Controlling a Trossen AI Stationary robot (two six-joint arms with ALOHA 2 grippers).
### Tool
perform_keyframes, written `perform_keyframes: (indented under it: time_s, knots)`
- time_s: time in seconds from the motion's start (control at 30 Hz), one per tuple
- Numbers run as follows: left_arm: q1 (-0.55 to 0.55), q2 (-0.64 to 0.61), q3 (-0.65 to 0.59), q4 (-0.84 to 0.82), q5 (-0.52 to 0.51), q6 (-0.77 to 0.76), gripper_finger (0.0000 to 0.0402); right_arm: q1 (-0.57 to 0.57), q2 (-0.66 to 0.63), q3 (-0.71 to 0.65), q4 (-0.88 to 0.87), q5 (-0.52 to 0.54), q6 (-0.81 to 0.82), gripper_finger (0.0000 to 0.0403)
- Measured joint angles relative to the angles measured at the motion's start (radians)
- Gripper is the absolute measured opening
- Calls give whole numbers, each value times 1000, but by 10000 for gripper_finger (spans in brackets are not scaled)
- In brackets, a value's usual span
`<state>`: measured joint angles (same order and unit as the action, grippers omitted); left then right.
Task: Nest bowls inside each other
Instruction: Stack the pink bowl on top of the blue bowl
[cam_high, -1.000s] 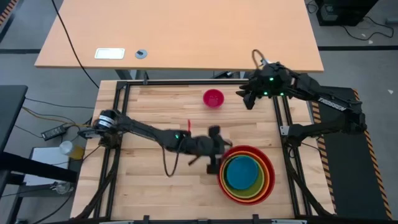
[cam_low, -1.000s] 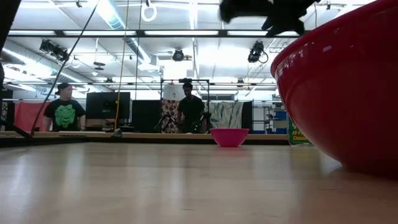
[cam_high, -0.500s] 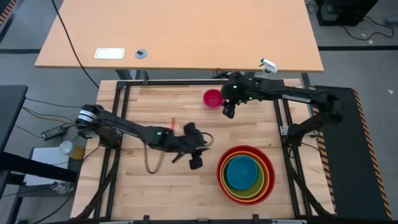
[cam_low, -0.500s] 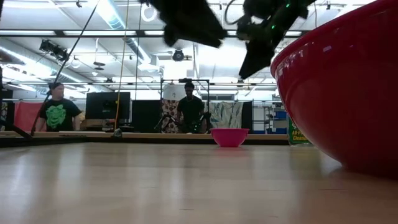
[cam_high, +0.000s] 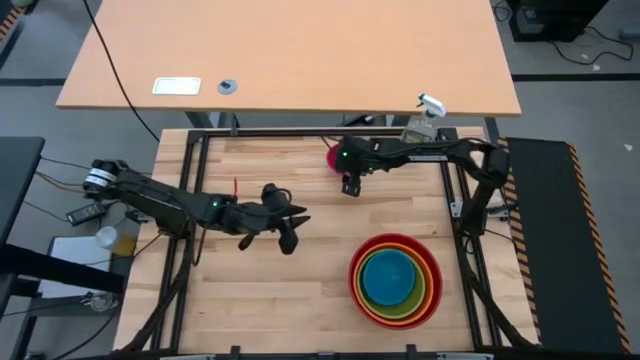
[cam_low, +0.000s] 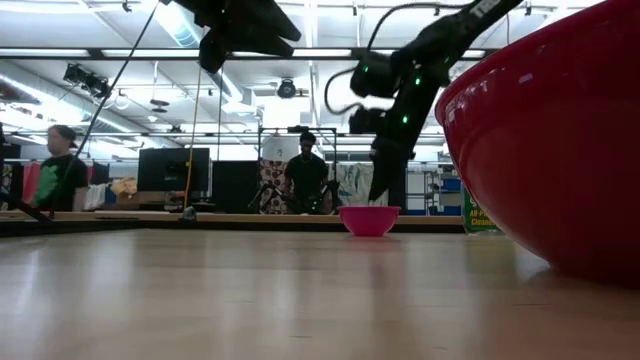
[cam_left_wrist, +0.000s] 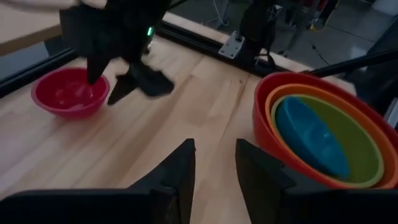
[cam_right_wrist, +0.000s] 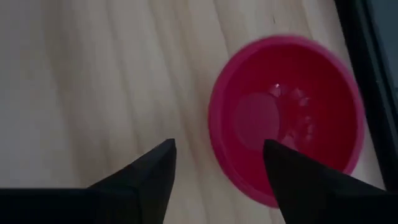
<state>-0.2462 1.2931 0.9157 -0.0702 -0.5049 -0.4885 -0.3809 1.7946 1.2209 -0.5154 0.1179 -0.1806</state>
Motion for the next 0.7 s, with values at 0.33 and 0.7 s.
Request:
perform_keyframes:
  time_s: [0.33, 0.7]
  knots:
    - [-10, 0, 0, 7, 2, -10, 116, 6, 119, 0, 32, 100, 2, 127]
    - [-28, 0, 0, 7, 4, -21, 116, 19, 53, 0, 5, 67, -10, 31]
